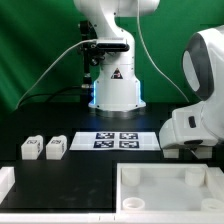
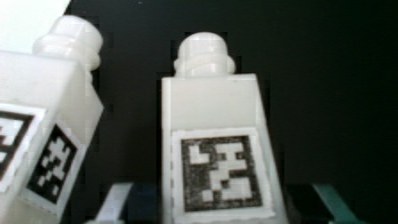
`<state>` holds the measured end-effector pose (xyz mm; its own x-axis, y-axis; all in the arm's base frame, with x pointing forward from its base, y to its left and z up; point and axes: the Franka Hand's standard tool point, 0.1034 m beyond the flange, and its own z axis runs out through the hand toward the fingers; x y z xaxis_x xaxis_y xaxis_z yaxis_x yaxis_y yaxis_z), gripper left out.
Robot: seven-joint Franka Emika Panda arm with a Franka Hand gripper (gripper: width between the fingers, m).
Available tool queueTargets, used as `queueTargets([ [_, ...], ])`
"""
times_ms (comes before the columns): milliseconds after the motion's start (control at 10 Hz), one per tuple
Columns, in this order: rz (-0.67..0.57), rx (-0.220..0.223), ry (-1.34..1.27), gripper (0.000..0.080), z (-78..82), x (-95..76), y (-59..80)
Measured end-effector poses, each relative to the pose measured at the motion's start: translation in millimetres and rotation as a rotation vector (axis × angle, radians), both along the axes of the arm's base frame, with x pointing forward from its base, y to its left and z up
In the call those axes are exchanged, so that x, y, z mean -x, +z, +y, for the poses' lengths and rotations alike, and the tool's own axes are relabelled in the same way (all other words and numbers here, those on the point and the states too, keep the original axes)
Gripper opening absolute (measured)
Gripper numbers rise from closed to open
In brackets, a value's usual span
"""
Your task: Assemble one leg
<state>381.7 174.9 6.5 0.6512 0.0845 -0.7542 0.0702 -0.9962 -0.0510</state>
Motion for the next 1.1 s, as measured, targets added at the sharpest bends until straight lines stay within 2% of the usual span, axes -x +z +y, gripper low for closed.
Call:
queueTargets([
  [1100,0.0,0.0,0.0,0.0294,0.0,0.0,0.0],
])
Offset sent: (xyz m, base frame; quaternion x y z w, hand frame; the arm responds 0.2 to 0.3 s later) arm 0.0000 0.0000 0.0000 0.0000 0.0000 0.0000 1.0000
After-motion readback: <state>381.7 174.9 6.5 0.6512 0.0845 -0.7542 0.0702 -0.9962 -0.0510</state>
